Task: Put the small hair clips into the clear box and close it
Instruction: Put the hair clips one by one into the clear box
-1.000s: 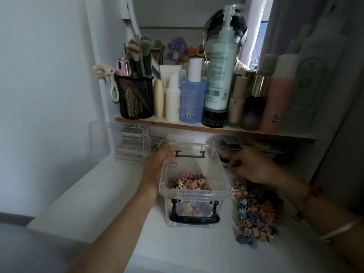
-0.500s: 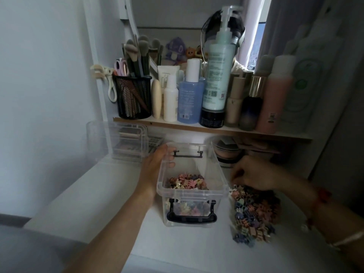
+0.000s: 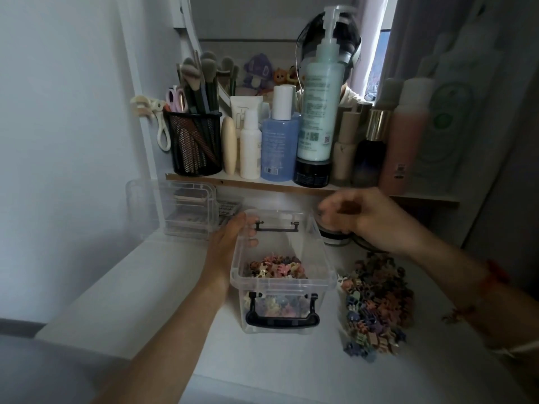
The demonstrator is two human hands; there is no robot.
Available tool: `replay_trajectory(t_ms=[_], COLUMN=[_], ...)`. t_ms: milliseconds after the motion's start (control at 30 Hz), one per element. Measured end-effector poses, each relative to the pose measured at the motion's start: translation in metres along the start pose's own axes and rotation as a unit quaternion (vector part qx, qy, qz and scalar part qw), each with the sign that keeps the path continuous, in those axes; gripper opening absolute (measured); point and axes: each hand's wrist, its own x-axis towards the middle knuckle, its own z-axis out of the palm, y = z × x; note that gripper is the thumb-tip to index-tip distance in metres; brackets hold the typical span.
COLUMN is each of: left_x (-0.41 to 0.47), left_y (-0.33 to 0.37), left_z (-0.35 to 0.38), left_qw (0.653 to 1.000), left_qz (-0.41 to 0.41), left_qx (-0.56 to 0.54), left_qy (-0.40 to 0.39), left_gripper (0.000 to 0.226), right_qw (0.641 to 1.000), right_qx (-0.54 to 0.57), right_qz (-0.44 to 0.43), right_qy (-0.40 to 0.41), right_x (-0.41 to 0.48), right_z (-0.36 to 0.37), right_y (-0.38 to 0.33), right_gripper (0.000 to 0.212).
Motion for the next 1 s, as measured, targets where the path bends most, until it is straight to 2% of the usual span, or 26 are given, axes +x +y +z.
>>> replay_trajectory(t_ms=[100, 167, 300, 334, 401, 467, 501, 567, 668, 701, 768, 835, 868, 935, 1001], left_x=[0.008, 0.008, 0.003, 0.003, 0.003, 0.004, 0.005, 0.006, 0.008, 0.008, 0.007, 0.006, 0.006, 0.006, 0.005], left_y=[0.0, -0.002, -0.002, -0.002, -0.001, 0.0, 0.0, 0.002, 0.0, 0.0, 0.002, 0.001, 0.0, 0.0, 0.001], left_z=[-0.003, -0.003, 0.001, 0.001, 0.002, 0.001, 0.001, 0.001, -0.001, 0.0, 0.001, 0.001, 0.002, 0.002, 0.003], left_qw=[1.0, 1.0, 0.999, 0.999, 0.999, 0.999, 0.999, 0.999, 0.999, 0.999, 0.999, 0.999, 0.999, 0.999, 0.999], left_qz=[-0.012, -0.014, -0.009, -0.007, -0.01, -0.015, -0.018, -0.023, -0.031, -0.031, -0.019, -0.01, -0.009, -0.011, -0.016], left_qx=[-0.025, -0.013, 0.003, 0.002, 0.001, 0.002, -0.004, -0.02, -0.016, -0.016, -0.012, 0.01, 0.013, 0.014, -0.001], left_qy=[0.013, 0.02, 0.038, 0.039, 0.042, 0.043, 0.042, 0.037, 0.036, 0.034, 0.034, 0.045, 0.049, 0.05, 0.045], left_gripper=[0.034, 0.03, 0.022, 0.022, 0.022, 0.022, 0.02, 0.019, 0.026, 0.025, 0.02, 0.018, 0.02, 0.024, 0.019], right_qw=[0.976, 0.954, 0.94, 0.945, 0.973, 0.996, 0.997, 0.996, 0.997, 0.999, 0.998, 0.976, 0.956, 0.926, 0.919], right_qx=[-0.185, -0.245, -0.298, -0.293, -0.221, -0.057, 0.009, 0.065, 0.068, 0.045, -0.05, -0.217, -0.289, -0.347, -0.355], right_qz=[0.065, 0.071, 0.059, 0.056, 0.05, 0.025, 0.008, -0.01, -0.017, -0.016, -0.003, 0.029, 0.048, 0.086, 0.098], right_qy=[-0.098, -0.155, -0.153, -0.133, -0.035, 0.062, 0.08, 0.062, 0.014, 0.013, 0.026, 0.009, -0.03, -0.117, -0.141], right_x=[-0.005, -0.01, -0.012, -0.01, -0.002, 0.007, 0.009, 0.011, 0.012, 0.012, 0.012, 0.008, 0.005, -0.002, -0.005], right_z=[0.003, 0.01, 0.018, 0.018, 0.014, 0.01, 0.01, 0.012, 0.017, 0.017, 0.014, 0.009, 0.007, 0.008, 0.01], right_y=[0.022, 0.031, 0.033, 0.03, 0.021, 0.004, -0.006, -0.021, -0.025, -0.02, -0.008, 0.007, 0.015, 0.028, 0.036], right_gripper=[0.014, 0.017, 0.017, 0.016, 0.013, 0.011, 0.014, 0.017, 0.01, 0.006, 0.011, 0.016, 0.017, 0.017, 0.017])
